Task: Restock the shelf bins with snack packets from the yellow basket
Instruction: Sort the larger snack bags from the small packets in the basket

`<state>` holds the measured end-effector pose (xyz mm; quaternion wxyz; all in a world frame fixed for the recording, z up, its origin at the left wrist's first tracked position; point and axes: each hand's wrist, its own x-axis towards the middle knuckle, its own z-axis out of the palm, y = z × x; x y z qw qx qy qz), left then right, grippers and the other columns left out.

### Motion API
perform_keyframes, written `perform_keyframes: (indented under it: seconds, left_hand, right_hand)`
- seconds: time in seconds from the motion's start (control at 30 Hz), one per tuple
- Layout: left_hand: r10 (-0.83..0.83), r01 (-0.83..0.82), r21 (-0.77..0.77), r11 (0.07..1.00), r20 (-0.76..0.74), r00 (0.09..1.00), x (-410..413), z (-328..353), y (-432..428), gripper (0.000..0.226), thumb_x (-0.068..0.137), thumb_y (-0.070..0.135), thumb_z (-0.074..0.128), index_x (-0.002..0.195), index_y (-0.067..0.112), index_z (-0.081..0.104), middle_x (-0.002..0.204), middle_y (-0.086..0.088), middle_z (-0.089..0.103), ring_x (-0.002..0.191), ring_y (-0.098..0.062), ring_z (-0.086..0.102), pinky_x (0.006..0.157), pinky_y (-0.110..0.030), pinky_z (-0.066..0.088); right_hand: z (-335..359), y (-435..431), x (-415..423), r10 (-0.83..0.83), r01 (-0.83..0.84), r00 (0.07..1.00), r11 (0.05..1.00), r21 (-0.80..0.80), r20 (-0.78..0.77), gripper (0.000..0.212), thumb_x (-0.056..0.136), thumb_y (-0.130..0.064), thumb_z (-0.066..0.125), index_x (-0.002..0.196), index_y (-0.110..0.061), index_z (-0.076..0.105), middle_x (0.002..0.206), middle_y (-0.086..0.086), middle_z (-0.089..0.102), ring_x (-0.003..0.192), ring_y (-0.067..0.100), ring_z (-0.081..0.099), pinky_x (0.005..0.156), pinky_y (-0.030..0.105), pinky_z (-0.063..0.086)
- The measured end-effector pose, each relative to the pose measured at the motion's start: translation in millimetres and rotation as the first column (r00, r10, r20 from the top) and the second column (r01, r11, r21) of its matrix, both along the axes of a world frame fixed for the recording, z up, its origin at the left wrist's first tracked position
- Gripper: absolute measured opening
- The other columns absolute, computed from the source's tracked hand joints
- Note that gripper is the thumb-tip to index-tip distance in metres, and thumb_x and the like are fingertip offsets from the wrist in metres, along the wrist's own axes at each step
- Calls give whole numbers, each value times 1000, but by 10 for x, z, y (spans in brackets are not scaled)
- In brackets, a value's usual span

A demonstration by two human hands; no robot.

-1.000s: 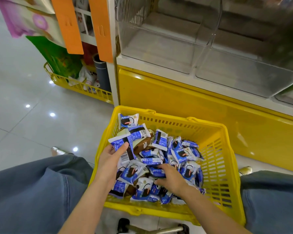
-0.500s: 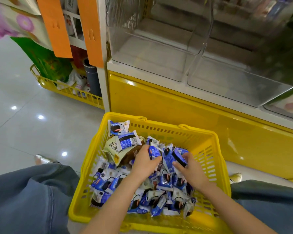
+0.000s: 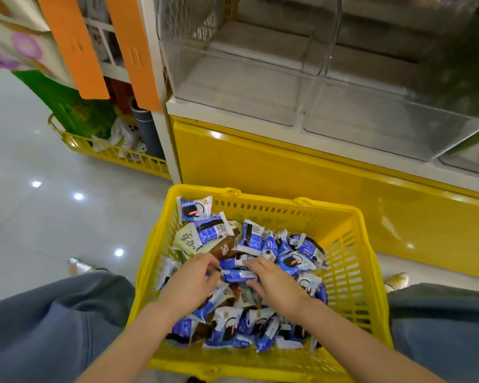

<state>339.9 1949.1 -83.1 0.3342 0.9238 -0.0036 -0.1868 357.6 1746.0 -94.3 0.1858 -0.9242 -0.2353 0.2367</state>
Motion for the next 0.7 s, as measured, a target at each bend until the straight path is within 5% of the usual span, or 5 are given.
perform_keyframes:
  seconds: [0.07, 0.2, 0.3, 0.57, 0.7]
  left_hand:
    - [-19, 23, 27, 999, -135, 991, -193, -98, 62, 35, 93, 29, 53, 126, 22, 46, 126, 1, 51, 105, -8, 52, 87, -19, 42]
    - [-10, 30, 85, 996, -228, 974, -400, -210, 17, 63, 92, 32, 55, 144, 16, 24, 149, -4, 26, 140, -20, 18, 113, -30, 21]
    - [14, 4, 147, 989, -122, 992, -376, -212, -11, 54, 90, 32, 57, 136, 18, 35, 135, -2, 37, 130, -18, 27, 109, -29, 28]
    - [65, -58, 75, 995, -95, 993, -408, -200, -24, 39, 82, 21, 69, 111, 24, 43, 119, 1, 42, 109, -12, 44, 92, -21, 40]
    - [308, -352, -208, 913, -218, 926, -344, -100, 15, 30, 83, 15, 65, 107, 20, 47, 112, 1, 57, 94, -8, 53, 75, -12, 43]
  right_hand:
    - [-71, 164, 18, -69, 71, 997, 997, 28, -41, 56, 97, -31, 47, 147, -16, 25, 148, 1, 30, 134, 17, 33, 108, 25, 27]
    - [-156, 341, -27, -135, 135, 991, 990, -36, -10, 79, 91, -24, 60, 150, -14, 9, 149, 3, 21, 134, 21, 33, 109, 28, 33]
    - [-160, 372, -50, -155, 155, 988, 984, -82, 4, 83, 88, -24, 63, 150, -13, 9, 148, 5, 20, 125, 22, 45, 102, 29, 42]
    - [-99, 234, -95, -135, 140, 990, 984, -107, 50, 42, 95, -32, 51, 134, -18, 45, 133, 0, 44, 119, 18, 47, 96, 28, 43]
    - [5, 84, -150, -342, 343, 939, 935, 90, -19, 36, 92, -34, 57, 124, -18, 53, 119, -3, 57, 105, 11, 54, 86, 20, 46]
